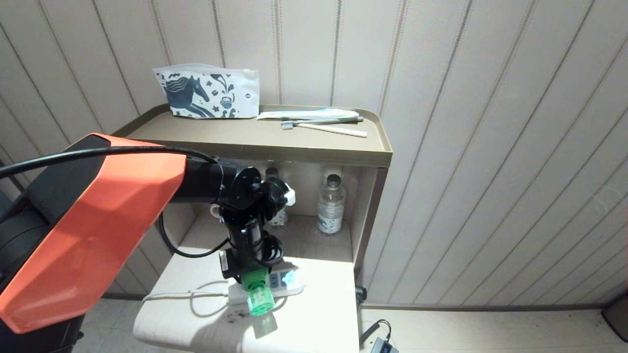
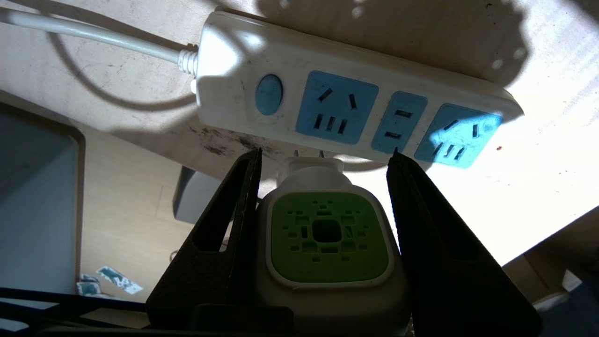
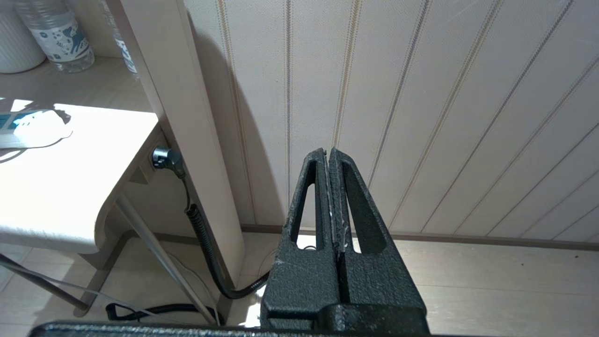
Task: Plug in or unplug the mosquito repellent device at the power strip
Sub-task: Insert the plug into the socket
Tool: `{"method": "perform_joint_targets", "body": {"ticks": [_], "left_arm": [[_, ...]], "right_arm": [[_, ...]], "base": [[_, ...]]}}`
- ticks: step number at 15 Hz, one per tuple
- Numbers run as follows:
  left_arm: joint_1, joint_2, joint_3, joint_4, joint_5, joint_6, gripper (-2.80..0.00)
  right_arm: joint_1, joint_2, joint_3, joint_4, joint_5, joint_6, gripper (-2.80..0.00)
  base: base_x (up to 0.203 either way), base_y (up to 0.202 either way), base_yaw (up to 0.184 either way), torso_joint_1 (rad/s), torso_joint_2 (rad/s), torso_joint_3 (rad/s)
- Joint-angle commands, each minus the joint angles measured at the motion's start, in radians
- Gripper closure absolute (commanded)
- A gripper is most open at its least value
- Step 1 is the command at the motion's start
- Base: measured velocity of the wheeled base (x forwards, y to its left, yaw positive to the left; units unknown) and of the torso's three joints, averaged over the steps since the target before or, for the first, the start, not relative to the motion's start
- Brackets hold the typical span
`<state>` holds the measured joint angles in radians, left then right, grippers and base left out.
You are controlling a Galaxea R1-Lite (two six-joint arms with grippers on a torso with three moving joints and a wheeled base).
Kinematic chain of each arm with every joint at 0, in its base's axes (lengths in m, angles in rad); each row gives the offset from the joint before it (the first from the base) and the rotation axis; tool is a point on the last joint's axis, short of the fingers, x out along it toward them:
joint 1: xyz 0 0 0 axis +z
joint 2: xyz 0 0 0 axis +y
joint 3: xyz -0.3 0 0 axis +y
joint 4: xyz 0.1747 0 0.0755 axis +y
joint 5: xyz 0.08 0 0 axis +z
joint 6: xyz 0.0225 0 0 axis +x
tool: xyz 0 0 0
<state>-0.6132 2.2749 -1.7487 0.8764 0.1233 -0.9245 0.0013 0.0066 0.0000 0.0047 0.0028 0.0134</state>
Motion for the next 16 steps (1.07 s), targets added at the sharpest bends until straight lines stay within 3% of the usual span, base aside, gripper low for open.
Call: {"method": "perform_joint_targets", "body": {"ticks": [1,16], "left_arm": [[0.001,0.007,-0.005,-0.012,-0.001,-0.004,0.00],[0.006,0.051,-0.035,-0.027,-0.004,-0.002,0.00]], "right_arm": [[0.000,0.000,0.000,0.000,0.000,0.000,0.00],[0.000,0.000,0.000,0.000,0.000,0.000,0.00]], "base": [[0.000,0.000,0.000,0.000,0.00,0.000],[0.000,0.000,0.000,0.000,0.00,0.000]]}}
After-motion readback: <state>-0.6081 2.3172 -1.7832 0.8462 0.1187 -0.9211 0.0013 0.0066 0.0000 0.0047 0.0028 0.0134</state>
